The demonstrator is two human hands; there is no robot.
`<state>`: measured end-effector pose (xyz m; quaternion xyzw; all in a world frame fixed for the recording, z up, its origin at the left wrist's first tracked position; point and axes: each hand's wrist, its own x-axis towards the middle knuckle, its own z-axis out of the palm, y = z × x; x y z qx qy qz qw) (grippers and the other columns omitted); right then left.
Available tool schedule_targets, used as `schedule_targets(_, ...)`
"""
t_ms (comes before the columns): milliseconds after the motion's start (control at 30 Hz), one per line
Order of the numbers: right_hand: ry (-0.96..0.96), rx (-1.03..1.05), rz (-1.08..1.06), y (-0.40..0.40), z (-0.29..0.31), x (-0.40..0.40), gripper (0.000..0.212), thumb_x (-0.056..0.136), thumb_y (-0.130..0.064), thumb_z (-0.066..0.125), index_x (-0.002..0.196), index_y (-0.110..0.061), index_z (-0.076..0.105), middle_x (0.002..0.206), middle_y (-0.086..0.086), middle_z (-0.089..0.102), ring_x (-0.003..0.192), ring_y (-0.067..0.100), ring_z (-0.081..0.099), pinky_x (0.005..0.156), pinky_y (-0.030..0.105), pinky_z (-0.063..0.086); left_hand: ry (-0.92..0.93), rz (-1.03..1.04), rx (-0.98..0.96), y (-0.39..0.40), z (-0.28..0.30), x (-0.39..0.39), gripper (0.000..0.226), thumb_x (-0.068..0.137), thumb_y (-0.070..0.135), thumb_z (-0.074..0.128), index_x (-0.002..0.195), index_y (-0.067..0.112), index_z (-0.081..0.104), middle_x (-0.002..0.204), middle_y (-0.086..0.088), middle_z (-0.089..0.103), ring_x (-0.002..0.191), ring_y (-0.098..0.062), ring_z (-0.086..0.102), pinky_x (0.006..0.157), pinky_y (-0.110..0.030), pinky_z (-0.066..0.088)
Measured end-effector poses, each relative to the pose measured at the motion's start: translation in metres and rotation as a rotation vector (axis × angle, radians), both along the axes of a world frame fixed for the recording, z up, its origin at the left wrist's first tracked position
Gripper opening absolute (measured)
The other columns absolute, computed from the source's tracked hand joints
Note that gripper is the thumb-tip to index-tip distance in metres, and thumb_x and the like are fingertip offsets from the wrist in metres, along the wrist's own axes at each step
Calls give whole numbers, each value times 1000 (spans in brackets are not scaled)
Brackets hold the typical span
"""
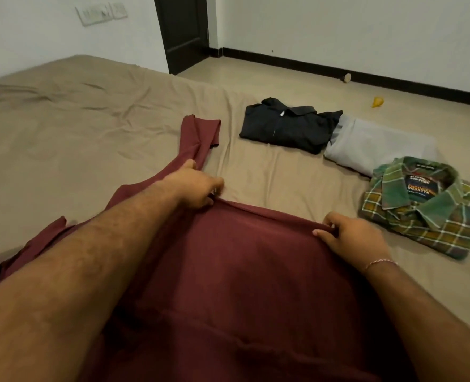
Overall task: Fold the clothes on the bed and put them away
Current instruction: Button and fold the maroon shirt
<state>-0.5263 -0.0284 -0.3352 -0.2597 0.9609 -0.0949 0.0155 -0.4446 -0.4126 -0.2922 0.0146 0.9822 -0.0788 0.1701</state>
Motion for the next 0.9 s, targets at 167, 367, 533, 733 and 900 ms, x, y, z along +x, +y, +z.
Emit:
schedule_targets(167, -75, 90, 40, 29, 29, -15, 25, 86, -63, 70, 93, -39, 69, 85, -12, 67, 85, 18, 68, 72, 34, 57, 56, 118, -231, -28, 35, 30, 12, 96, 44, 59, 95, 32, 61, 82, 10, 61, 94, -18, 67, 95, -41, 27)
schedule_targets(367, 92, 384, 57, 66, 74, -1, 25, 94, -58, 58, 111, -41, 66, 94, -5, 71, 92, 22, 70, 72, 33, 56, 285, 211, -309, -48, 79, 96, 10, 89, 22, 57, 91, 31, 57, 70, 12, 53, 74, -19, 57, 88, -39, 32)
schedule_targets(533, 431, 216, -22, 93, 96, 58, 15, 93, -35, 65, 104, -26, 61, 78, 9, 69, 69, 35, 68, 56, 36, 51, 419, 206, -285, -34, 116, 153, 3, 88, 32, 60, 89, 32, 57, 78, 6, 59, 81, -24, 60, 80, -39, 33)
schedule_targets(733, 516, 118, 245, 149, 91, 139, 28, 67, -24, 89, 89, -26, 72, 62, 3, 66, 55, 32, 65, 53, 35, 49, 460, 66, -201, -25, 114, 242, 26, 77, 31, 68, 100, 21, 69, 93, -8, 72, 89, -36, 67, 72, -38, 51)
schedule_targets(900, 355, 371, 539, 184, 56, 203, 37, 62, -35, 88, 98, -35, 78, 79, -13, 73, 73, 15, 71, 65, 35, 51, 172, 26, -270, 2, 71, 324, 41, 76, 51, 51, 104, 25, 67, 105, 1, 71, 104, -24, 66, 87, -35, 52)
